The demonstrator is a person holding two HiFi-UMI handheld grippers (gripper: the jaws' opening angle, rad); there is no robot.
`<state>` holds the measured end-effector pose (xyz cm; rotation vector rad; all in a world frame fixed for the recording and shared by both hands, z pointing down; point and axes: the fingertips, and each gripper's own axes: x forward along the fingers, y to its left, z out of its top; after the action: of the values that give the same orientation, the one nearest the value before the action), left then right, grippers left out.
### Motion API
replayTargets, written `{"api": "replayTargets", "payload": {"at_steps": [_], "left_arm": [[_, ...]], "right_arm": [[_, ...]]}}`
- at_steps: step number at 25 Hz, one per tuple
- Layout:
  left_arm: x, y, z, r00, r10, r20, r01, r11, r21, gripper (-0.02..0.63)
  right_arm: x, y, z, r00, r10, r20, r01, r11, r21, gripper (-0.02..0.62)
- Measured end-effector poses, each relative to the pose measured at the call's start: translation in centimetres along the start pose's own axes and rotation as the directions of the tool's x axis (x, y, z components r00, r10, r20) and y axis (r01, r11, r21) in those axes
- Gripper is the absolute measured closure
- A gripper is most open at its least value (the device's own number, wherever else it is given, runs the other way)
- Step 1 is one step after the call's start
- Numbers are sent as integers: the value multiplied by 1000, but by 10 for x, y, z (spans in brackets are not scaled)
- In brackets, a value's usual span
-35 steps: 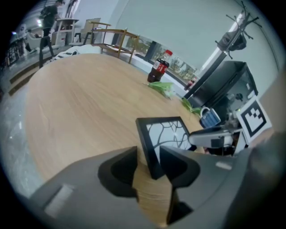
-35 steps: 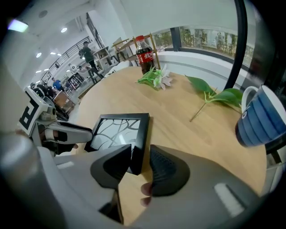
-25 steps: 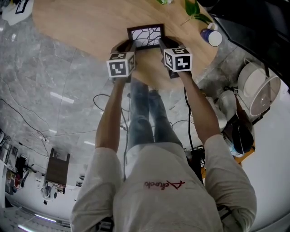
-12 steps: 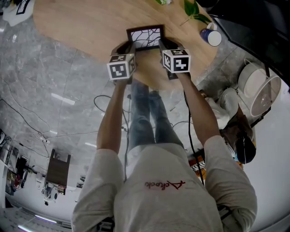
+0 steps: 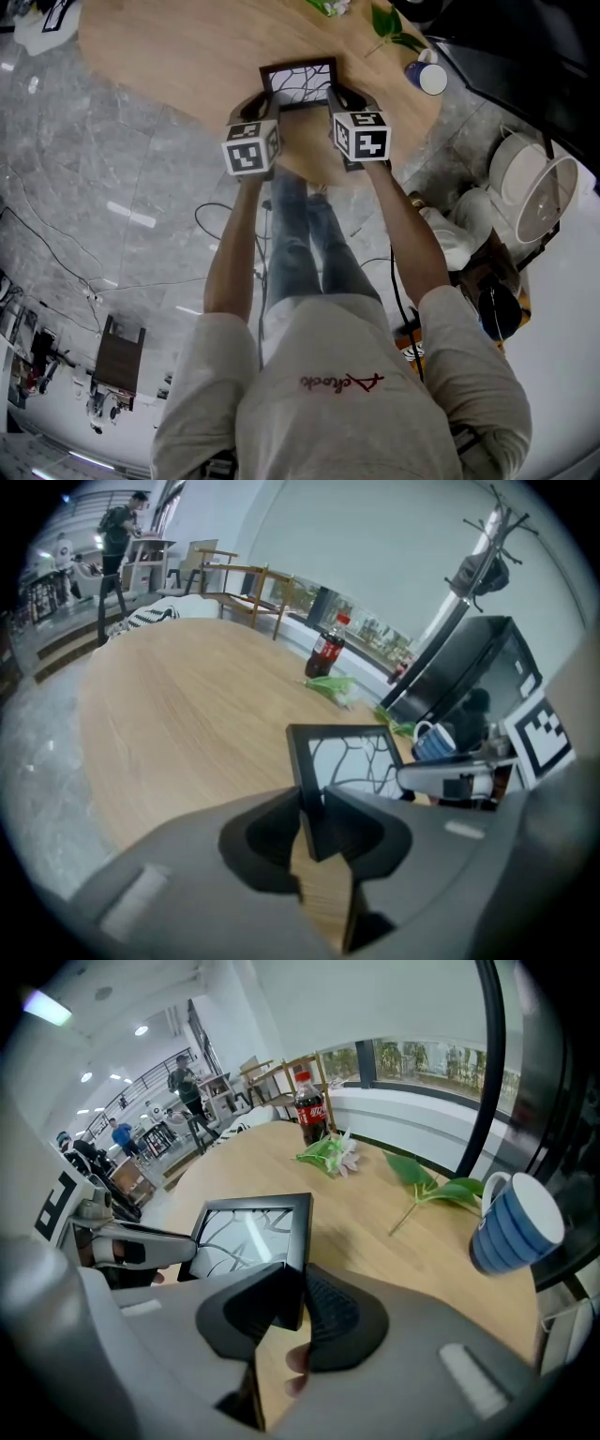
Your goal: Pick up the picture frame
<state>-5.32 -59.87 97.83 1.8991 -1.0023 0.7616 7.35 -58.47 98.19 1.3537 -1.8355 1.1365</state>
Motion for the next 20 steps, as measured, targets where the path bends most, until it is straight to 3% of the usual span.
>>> {"api": "replayTargets", "payload": {"at_steps": [11,20], "left_arm": [[-66,-38,26,996,10,93,-14,999,46,526],[-135,-77,52,978,9,209,-29,995,93,528]], "right_arm": [[-78,22,30,993,-18,118,25,998,-58,518],[-157,46,52,973,-24,230,47,995,-92,518]]}}
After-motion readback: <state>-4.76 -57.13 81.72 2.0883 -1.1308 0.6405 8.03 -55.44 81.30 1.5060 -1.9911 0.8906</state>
